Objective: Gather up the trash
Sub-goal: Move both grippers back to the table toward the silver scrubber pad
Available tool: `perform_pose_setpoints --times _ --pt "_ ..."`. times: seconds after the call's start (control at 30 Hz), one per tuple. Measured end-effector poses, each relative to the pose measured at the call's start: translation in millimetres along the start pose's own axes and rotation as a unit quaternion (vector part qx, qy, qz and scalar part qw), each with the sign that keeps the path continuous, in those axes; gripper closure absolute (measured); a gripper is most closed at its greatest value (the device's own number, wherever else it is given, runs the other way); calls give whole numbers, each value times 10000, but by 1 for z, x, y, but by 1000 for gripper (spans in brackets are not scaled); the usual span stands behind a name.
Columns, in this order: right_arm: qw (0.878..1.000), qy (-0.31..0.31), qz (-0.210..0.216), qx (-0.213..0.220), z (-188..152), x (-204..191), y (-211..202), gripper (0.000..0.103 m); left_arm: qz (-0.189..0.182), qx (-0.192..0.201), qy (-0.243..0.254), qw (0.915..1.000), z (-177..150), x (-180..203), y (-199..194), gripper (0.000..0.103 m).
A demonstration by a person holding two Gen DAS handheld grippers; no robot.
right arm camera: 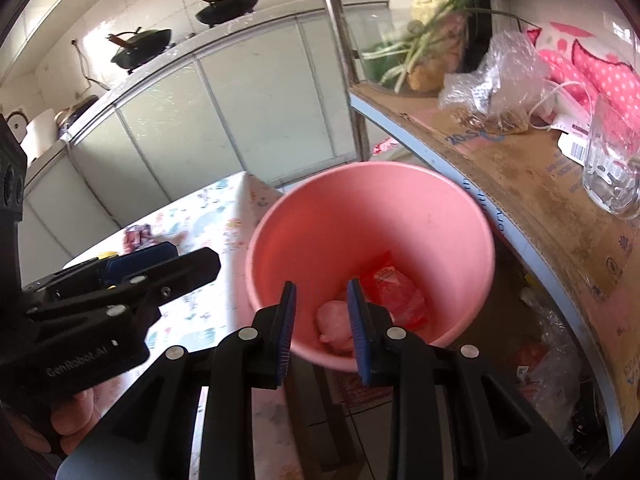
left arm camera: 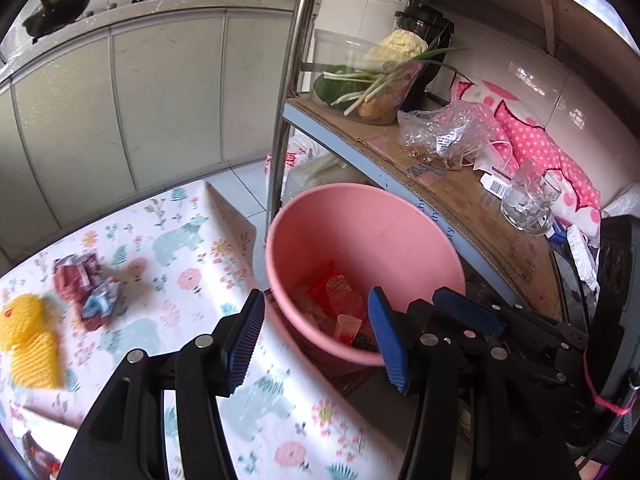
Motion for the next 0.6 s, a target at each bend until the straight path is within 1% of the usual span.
perform_pose_setpoints --times 0.33,0.6 --pt "9990 -274 347 100 -14 -43 -30 75 280 202 -170 9993 -22 -19 -56 49" --pt "9969 -522 586 101 -33 -80 -44 75 638 357 -282 9969 -46 -39 -98 49"
Point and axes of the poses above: each gripper's, at about its wrist camera, not at the fingertips, and y roughly the way its jaws point, x to its right, z to its top, the point moved 8 cm from there along y, roughly the way its jaws point
